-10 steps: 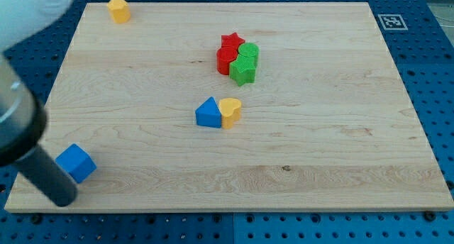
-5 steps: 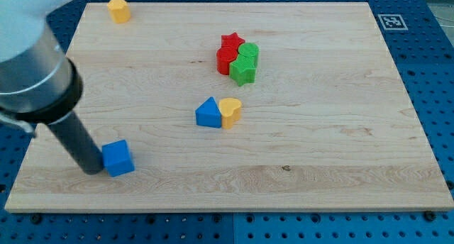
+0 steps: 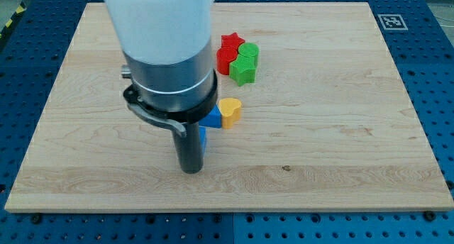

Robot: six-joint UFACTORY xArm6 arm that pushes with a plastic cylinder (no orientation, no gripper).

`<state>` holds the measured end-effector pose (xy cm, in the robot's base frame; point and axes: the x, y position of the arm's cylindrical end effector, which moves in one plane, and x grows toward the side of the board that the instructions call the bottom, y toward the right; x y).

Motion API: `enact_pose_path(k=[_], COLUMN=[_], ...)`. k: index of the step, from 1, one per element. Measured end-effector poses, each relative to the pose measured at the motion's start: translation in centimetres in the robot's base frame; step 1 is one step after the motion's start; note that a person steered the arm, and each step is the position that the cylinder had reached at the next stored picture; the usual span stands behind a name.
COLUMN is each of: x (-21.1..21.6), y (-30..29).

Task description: Place the blue cube below the blue triangle

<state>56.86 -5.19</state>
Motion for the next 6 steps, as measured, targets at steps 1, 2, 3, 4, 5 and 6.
enact_pose_path(k=[1,2,3,4,5,6], x=[-0.3,-0.9,-1.6,-2.6,-2.7,-2.7], y=[-0.5,-3.3,-3.6,-0.4,0.1,-0.4])
